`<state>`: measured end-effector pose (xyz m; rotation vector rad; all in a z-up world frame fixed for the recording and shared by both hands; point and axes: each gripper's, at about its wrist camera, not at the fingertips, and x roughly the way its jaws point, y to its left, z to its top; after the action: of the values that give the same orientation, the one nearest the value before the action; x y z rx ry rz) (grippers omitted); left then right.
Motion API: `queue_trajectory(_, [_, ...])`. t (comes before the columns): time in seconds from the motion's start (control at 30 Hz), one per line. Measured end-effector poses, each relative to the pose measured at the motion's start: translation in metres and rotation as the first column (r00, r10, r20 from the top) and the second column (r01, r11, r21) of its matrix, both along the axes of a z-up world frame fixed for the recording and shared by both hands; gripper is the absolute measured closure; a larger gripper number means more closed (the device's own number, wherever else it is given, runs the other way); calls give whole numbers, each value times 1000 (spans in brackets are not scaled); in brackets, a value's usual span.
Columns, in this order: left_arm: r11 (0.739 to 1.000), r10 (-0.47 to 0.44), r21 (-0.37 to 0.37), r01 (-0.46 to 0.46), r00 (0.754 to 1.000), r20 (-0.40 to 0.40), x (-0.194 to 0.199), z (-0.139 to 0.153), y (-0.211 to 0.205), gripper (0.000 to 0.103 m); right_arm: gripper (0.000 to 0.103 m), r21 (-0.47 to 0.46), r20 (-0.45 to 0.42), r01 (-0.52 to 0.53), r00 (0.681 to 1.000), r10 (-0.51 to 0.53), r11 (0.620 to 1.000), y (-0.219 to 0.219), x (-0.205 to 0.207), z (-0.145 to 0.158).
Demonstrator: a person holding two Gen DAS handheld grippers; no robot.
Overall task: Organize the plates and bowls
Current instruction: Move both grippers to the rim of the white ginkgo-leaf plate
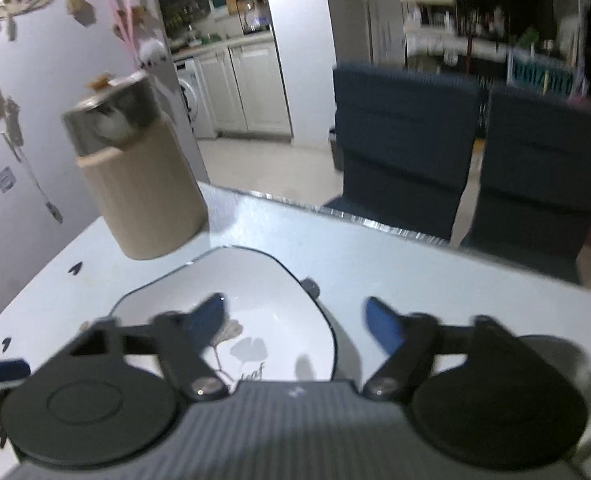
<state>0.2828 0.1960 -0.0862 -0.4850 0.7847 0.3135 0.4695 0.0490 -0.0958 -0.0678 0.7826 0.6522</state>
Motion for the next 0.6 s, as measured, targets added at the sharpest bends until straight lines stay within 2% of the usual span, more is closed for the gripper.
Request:
queue_trajectory(0.1, [999, 0, -52, 0, 1000, -12, 3, -8, 7, 23, 47, -5, -68, -28, 997, 28, 1000, 16, 25, -21])
queue_trajectory(0.23, [993, 7, -114, -9, 1000, -15, 5, -15, 14, 31, 51, -91, -64, -65, 996, 60, 994, 40, 39, -35])
queue_trajectory(0.37, [993, -2, -116, 0, 1000, -14, 8, -20, 16, 40, 52, -171, -62, -84, 995, 74, 982, 62, 43, -45])
queue_trajectory(0.43, [993, -10, -120, 8, 1000, -16, 10, -22, 17, 46, 55, -215, -52, -85, 996, 75, 973, 63, 45, -48])
queue_trajectory(0.5, [991, -16, -130, 14, 1000, -17, 11, -24, 18, 51, 58, -201, -64, -85, 995, 74, 976, 67, 47, -50])
queue_trajectory(0.6, [990, -16, -138, 14, 1000, -15, 13, -25, 20, 51, 65, -177, -62, -79, 996, 69, 981, 65, 47, -49])
